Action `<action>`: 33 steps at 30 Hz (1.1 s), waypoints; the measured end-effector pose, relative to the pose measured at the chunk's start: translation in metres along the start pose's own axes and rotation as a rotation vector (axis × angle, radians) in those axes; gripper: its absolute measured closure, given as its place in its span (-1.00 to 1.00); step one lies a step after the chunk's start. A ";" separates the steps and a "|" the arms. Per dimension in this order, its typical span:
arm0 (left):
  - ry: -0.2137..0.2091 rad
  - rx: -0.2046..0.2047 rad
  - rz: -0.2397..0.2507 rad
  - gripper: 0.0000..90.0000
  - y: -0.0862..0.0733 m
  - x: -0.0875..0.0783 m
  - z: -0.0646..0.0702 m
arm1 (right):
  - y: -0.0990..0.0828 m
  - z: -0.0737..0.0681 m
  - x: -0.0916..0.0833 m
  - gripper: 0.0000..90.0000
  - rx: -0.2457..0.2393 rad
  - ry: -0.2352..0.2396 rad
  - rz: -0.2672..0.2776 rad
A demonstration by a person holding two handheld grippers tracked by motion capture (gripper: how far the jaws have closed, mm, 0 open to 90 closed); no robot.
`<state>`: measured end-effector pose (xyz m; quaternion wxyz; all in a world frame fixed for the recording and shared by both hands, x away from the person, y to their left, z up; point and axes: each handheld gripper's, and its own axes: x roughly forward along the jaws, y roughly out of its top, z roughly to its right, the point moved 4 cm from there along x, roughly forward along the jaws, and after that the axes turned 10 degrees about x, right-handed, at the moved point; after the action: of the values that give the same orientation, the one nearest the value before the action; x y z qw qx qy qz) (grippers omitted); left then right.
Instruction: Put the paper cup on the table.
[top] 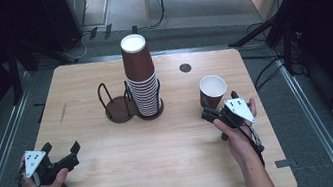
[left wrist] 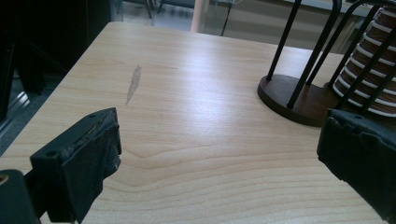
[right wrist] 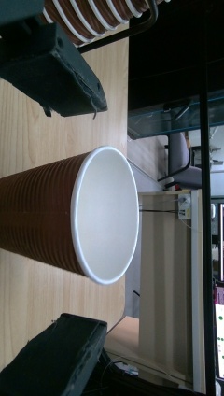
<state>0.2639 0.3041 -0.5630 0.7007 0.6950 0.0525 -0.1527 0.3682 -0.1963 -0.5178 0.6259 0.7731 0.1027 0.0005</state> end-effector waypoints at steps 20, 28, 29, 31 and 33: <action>0.004 0.001 -0.003 -0.99 0.000 0.001 0.001 | 0.004 0.027 -0.036 -1.00 0.006 -0.025 0.018; 0.005 0.002 -0.003 -0.99 0.000 0.001 0.001 | -0.001 0.040 -0.051 -1.00 0.000 -0.038 0.018; 0.005 0.002 -0.003 -0.99 0.000 0.001 0.001 | -0.001 0.040 -0.051 -1.00 0.000 -0.038 0.018; 0.006 0.002 -0.004 -0.99 0.000 0.001 0.001 | -0.004 0.046 -0.057 -1.00 0.014 -0.045 0.013; 0.006 0.002 -0.004 -0.99 0.000 0.001 0.001 | -0.004 0.048 -0.059 -1.00 0.014 -0.049 0.013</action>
<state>0.2646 0.3035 -0.5631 0.6997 0.6958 0.0559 -0.1522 0.3164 -0.2513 -0.5248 0.6227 0.7779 0.0822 -0.0152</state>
